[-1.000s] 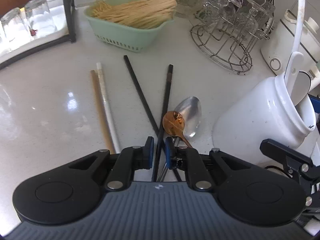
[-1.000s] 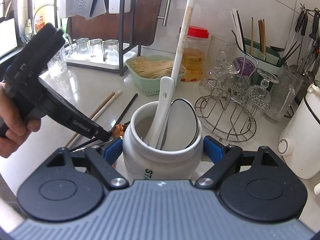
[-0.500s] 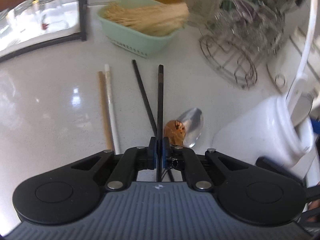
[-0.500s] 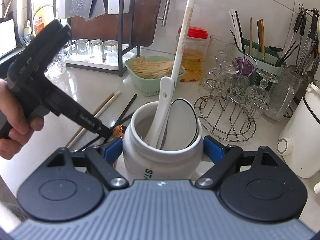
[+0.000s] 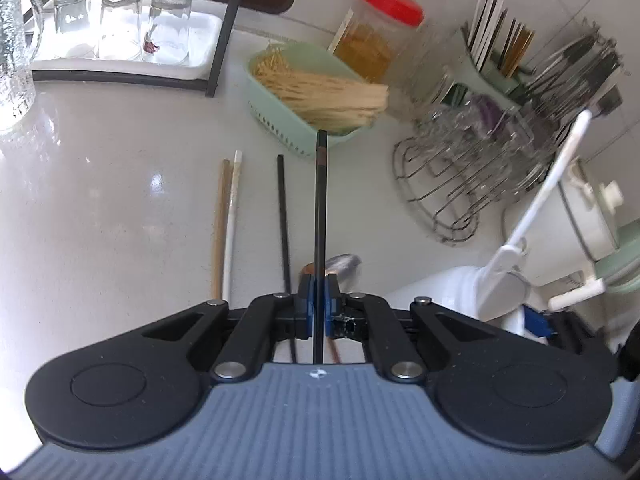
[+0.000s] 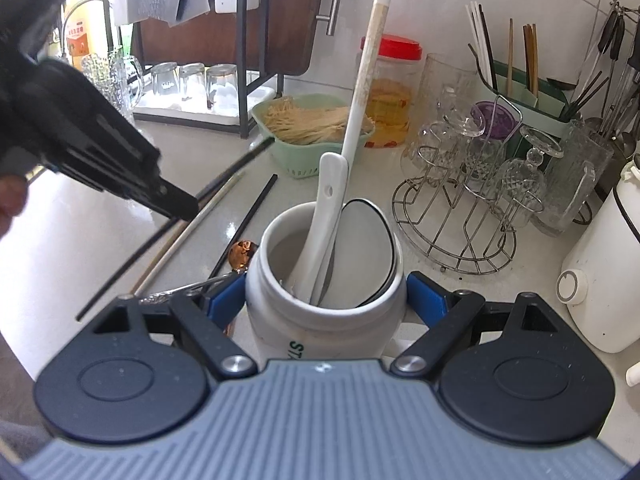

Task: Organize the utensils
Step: 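Lift the black chopstick with the left tool and carry it over the mug, then lower the black chopstick end-first into the white mug with the left tool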

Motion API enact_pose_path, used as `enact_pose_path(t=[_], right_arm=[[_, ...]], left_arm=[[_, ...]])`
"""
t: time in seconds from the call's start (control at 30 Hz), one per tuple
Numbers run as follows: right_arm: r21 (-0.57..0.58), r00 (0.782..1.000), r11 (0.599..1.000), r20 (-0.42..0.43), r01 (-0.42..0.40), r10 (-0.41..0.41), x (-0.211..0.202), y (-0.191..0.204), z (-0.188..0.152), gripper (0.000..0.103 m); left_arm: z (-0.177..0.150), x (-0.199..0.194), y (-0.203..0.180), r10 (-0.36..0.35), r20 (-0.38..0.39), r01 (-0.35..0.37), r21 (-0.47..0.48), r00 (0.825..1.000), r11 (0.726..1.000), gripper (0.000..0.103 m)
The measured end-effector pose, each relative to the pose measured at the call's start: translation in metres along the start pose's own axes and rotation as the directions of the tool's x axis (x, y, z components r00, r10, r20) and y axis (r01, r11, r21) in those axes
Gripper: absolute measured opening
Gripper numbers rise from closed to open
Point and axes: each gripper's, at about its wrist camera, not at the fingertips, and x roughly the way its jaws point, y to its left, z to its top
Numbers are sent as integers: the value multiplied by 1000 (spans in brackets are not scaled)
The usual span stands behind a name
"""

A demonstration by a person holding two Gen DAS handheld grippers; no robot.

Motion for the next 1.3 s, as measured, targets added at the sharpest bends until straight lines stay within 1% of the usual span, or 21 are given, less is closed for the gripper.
enact_pose_path(t=[0.07,0.17,0.33,0.47,0.6,0.73,0.83,0.93,1.17,1.3], right_arm=[[-2,1000,1000,-2,-1,1,0,0,0,90],[-8,1000,1000,-5,-2,2,0,1,0,90],[-13,1000,1000,-2,-10,10,-1,0,-1,90],[-7,1000,1000,3,-10,10,-1,0,-1,89],[-11,1000,1000,14,-12,12,-2,0,-4,89],[-14,1000,1000,25,-12,13,-3,0,-5,90],[-12,999,1000,31,-12,13,-3,0,-6,89],[-12,999,1000,38,-13,13,-4,0,-8,89],[-8,999,1000,50,-16,16,-5,-1,-10,89],[-5,998,1000,53,-19,20,-5,-2,-10,89]], left_arm=[[-1,-7,0,-23,8,23,-17,1000,1000,6],[-4,-15,-4,-34,17,35,-23,999,999,6],[-9,-27,-9,-66,2,66,-31,998,997,6],[-6,-40,-8,-98,-27,96,-55,995,994,6],[3,-56,-8,-142,-71,137,-77,987,988,6],[12,-69,-9,-186,-136,172,-112,973,979,6],[16,-75,-12,-224,-192,197,-150,956,969,6],[18,-79,-17,-241,-248,204,-167,938,965,6],[24,-82,-27,-276,-370,204,-221,887,954,6],[26,-79,-34,-283,-434,193,-240,855,951,6]])
